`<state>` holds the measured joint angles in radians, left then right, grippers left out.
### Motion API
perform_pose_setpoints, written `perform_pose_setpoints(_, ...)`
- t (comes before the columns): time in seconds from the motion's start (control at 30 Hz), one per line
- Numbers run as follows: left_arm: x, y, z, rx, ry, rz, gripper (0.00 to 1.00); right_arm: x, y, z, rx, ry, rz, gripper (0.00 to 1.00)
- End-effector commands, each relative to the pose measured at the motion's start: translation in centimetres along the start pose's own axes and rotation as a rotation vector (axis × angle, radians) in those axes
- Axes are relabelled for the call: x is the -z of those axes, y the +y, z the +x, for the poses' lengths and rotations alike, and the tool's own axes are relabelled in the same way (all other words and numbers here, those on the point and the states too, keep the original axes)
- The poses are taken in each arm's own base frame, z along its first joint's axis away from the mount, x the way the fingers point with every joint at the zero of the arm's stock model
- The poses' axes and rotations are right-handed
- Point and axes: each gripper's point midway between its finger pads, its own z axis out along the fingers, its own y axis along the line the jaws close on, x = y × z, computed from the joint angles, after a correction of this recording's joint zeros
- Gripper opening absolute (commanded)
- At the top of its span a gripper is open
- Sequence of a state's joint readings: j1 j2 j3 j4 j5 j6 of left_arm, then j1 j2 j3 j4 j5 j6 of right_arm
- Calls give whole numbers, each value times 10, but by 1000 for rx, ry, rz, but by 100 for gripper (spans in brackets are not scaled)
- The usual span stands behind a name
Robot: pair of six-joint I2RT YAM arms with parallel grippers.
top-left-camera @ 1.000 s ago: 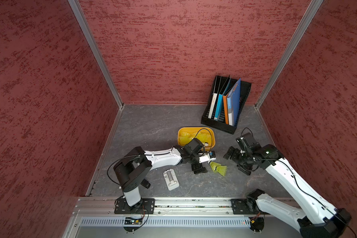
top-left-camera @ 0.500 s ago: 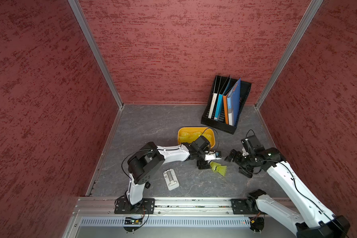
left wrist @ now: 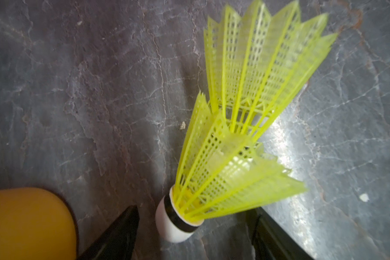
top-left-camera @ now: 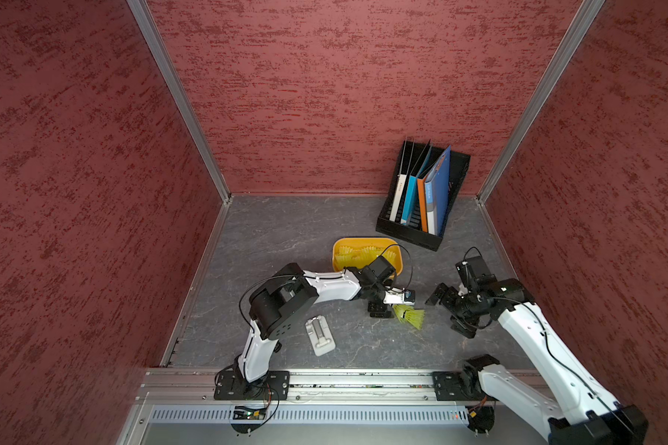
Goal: Put the shuttlecocks into the storage box
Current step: Pick up the shuttlecock at the center of the board.
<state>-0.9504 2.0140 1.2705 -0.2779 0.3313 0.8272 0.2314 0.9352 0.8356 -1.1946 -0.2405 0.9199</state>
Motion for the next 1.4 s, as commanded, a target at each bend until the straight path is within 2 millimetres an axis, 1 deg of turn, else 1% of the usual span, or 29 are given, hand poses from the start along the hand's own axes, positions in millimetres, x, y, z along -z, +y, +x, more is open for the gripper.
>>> perform_pose_setpoints(0.0,-6,-5,1,-17,19,30,75,2,3,-1,-7,-1,-21,99)
perform_pose_setpoints(0.23,-9,-25,3,0,38,61,71,2,5,-3,-8,-5,-33,99)
perform_pose_setpoints(0.33,-8,-28,6,25,50,61,68,3,6,-4,-6,-7,-37,99)
perform_pose_setpoints(0.47,-5,-27,7,55,64,59,59,3,8,-4,-4,-6,-42,99)
perform_pose_setpoints(0.53,-5,-28,9,61,70,60,57,3,9,-5,-2,-7,-45,99)
perform_pose_setpoints(0.6,-4,-28,9,61,70,62,54,3,9,-4,1,-5,-45,99)
perform_pose_setpoints(0.73,-4,-30,12,59,77,61,50,4,8,-5,2,-4,-42,99)
perform_pose_setpoints(0.93,-3,-28,15,76,90,56,38,3,9,-6,4,-6,-45,99)
perform_pose_setpoints(1.0,-2,-28,15,83,95,56,36,3,10,-6,6,-4,-45,99)
perform_pose_setpoints(1.1,0,-26,15,93,99,52,29,3,11,-8,8,-7,-47,99)
perform_pose_setpoints(1.37,5,-28,17,119,107,45,28,3,11,-8,8,-9,-48,99)
